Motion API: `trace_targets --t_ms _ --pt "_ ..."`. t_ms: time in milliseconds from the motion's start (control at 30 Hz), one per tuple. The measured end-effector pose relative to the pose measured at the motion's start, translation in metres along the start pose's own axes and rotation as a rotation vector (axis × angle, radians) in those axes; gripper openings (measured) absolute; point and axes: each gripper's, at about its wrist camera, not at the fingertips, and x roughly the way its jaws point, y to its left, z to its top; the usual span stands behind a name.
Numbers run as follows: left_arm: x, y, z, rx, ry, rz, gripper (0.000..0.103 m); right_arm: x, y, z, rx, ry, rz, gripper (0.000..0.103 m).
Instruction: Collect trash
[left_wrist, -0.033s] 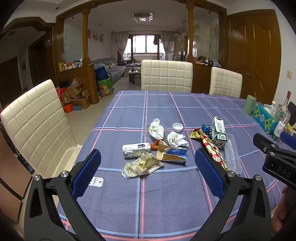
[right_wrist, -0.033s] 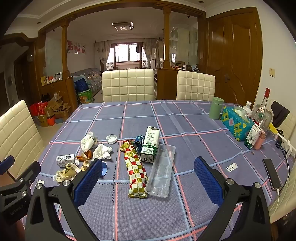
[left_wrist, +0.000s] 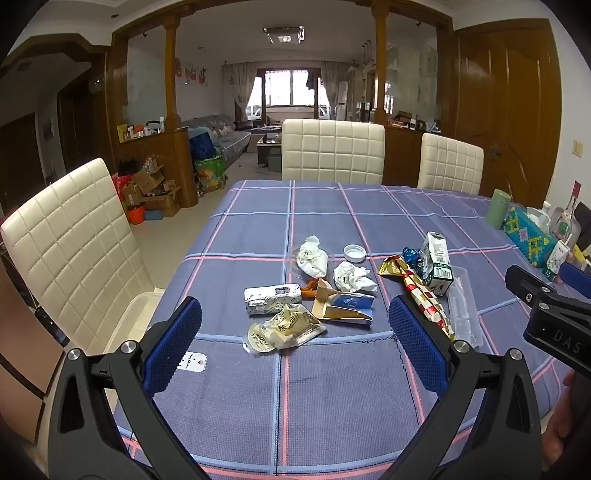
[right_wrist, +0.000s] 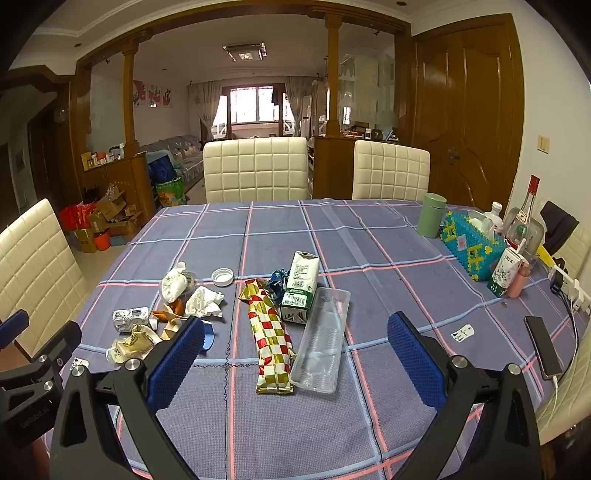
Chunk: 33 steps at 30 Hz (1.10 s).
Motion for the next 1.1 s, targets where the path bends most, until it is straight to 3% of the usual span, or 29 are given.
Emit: trace_targets --t_ms 1100 --pt "0.0033 -0.0022 -0.0029 -0.006 0.02 -0.006 0.1 -0.0001 0.0018 -0.0018 0.001 0.008 0.0 0.097"
